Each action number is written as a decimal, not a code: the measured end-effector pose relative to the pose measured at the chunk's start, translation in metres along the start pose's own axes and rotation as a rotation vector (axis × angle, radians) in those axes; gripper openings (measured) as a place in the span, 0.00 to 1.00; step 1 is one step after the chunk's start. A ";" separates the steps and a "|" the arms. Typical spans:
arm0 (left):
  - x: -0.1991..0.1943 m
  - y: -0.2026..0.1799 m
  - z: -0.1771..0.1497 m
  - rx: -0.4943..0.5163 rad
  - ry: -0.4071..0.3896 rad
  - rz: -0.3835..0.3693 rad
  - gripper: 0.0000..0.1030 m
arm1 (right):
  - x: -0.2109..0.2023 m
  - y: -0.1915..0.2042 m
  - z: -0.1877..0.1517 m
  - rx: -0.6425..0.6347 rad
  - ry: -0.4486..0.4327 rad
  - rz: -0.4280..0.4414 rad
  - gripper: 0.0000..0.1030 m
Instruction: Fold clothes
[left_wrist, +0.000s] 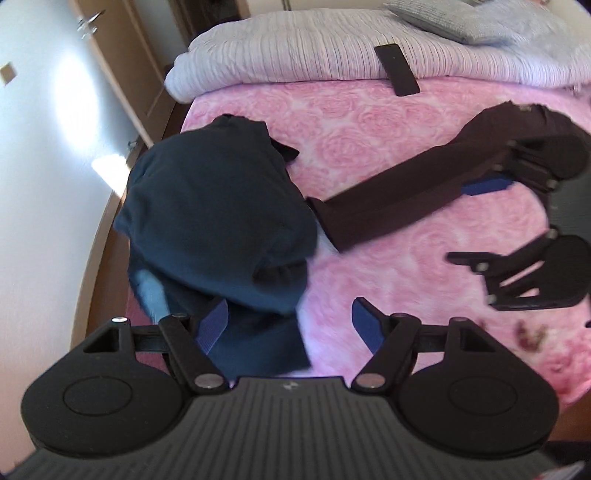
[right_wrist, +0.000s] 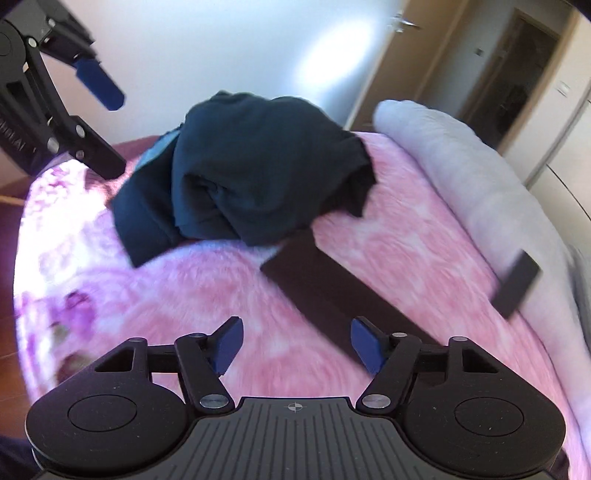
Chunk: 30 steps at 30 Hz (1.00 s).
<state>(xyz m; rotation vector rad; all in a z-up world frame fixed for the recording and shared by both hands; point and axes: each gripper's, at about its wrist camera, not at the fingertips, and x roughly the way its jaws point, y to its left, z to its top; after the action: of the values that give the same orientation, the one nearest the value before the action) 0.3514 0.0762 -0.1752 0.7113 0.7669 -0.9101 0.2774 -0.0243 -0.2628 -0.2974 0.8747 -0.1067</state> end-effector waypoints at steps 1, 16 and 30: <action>0.011 0.004 0.001 0.012 -0.016 0.003 0.69 | 0.019 0.003 0.005 -0.027 0.000 -0.005 0.66; 0.084 0.034 0.006 -0.053 -0.004 -0.018 0.69 | 0.171 0.018 0.016 -0.292 0.035 -0.055 0.06; 0.097 -0.101 0.086 0.180 -0.123 -0.267 0.69 | 0.000 -0.205 0.007 0.372 -0.274 -0.219 0.06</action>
<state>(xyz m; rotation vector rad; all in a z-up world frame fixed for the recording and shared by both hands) 0.3242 -0.0768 -0.2299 0.7124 0.6861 -1.2663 0.2883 -0.2182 -0.1971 -0.0552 0.5341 -0.4177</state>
